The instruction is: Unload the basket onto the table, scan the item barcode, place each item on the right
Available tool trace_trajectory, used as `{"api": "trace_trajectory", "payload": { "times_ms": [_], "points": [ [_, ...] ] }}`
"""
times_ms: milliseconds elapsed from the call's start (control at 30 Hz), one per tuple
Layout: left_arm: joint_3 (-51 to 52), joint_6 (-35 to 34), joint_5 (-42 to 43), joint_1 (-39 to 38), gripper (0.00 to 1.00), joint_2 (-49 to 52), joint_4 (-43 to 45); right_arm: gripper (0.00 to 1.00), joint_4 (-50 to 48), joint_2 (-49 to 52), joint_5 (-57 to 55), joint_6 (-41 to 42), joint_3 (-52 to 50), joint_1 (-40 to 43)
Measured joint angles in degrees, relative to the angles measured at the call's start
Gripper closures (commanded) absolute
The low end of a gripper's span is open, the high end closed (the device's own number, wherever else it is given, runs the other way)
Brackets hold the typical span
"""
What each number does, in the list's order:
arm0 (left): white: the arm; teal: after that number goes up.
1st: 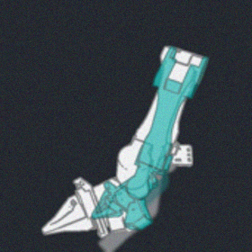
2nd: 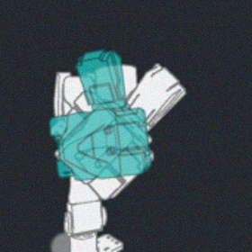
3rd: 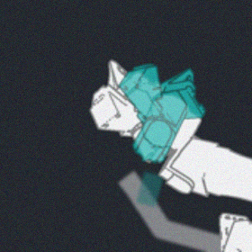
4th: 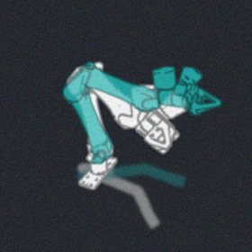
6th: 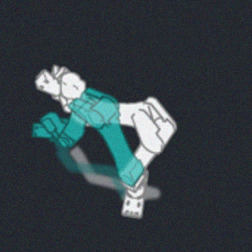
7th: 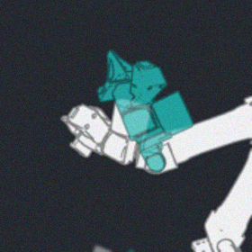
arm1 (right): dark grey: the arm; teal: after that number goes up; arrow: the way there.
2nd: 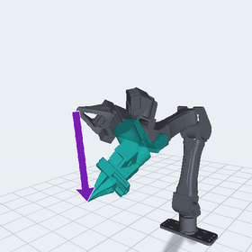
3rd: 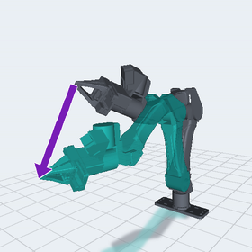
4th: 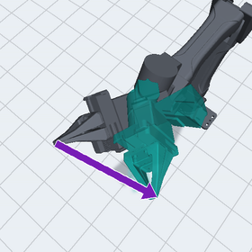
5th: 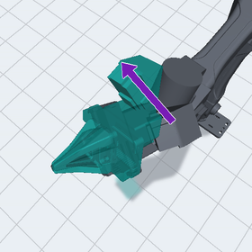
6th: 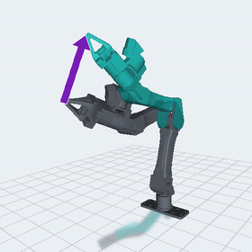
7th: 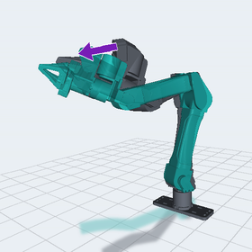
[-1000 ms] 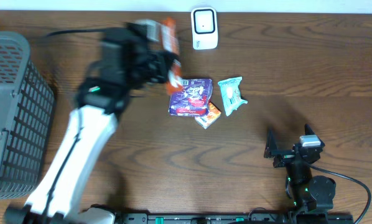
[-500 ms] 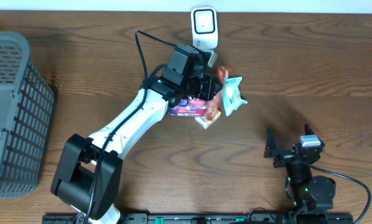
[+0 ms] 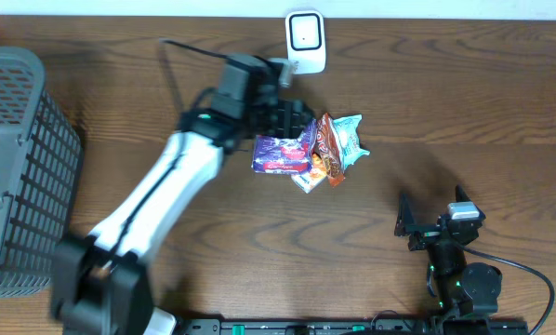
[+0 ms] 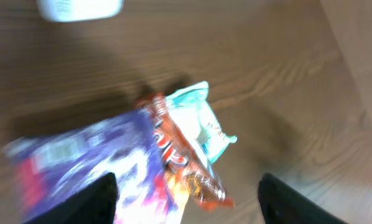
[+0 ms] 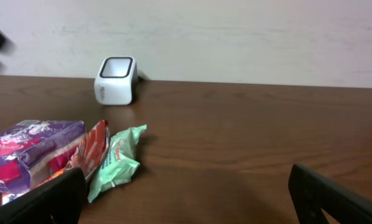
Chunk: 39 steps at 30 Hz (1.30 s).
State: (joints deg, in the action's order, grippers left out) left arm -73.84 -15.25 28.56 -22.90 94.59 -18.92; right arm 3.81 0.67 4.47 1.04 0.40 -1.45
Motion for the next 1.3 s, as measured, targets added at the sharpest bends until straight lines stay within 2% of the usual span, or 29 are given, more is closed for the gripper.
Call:
{"api": "trace_trajectory", "payload": {
  "times_ms": [133, 167, 267, 300, 367, 633, 700, 867, 967, 1033, 1167, 1233, 1300],
  "points": [
    [-0.15, 0.09, -0.04, 6.08, 0.25, -9.51, -13.64, 0.01, -0.04, 0.0, -0.02, -0.02, 0.0, 0.0],
    [-0.15, 0.09, -0.02, 7.58, 0.2, -11.5, -17.73, 0.01, -0.02, 0.0, -0.02, -0.02, 0.0, 0.0],
    [-0.22, 0.2, -0.39, 11.72, 0.17, -15.61, -30.34, 0.01, -0.02, 0.0, 0.0, 0.0, 0.0, 0.0],
    [-0.24, 0.11, -0.96, 12.85, 0.02, -16.31, -34.23, 0.01, -0.04, 0.0, -0.02, 0.0, 0.0, 0.0],
    [-0.22, 0.31, -3.56, 15.02, 0.02, -16.85, -41.22, 0.01, -0.02, 0.0, 0.0, -0.02, 0.0, 0.0],
    [-0.22, 0.28, -10.97, 17.44, 0.02, -16.79, -50.1, 0.01, -0.31, 0.0, 0.57, 0.79, 0.0, 0.0],
    [-0.22, 0.26, -11.47, 17.44, 0.02, -16.79, -50.12, 0.01, -2.05, 0.02, 3.85, 4.7, 0.0, 0.0],
    [-0.22, 0.26, -12.35, 17.44, 0.02, -16.79, -50.14, 0.01, -3.39, 0.0, 26.6, 26.27, -0.02, 0.0],
    [-0.22, 0.26, -12.44, 17.44, 0.02, -16.79, -50.12, 0.01, -6.88, 0.02, 34.42, 38.1, -0.02, 0.0],
    [-0.2, 0.28, -12.46, 17.44, 0.02, -16.79, -50.12, 0.01, -12.44, 0.07, 37.24, 44.11, -0.04, 0.0],
    [-0.09, 0.28, -12.46, 17.44, 0.02, -16.79, -50.18, 0.01, -32.11, -0.02, 40.19, 53.4, 0.37, 0.0],
    [-0.09, 0.28, -12.46, 17.44, 0.02, -16.79, -50.21, 0.01, -33.11, -0.04, 39.87, 55.6, 2.05, 0.0],
    [-0.09, 0.26, -12.46, 17.44, 0.02, -16.76, -50.18, 0.01, -29.29, 0.22, 39.12, 55.95, 4.76, 0.0]
  ]
}}
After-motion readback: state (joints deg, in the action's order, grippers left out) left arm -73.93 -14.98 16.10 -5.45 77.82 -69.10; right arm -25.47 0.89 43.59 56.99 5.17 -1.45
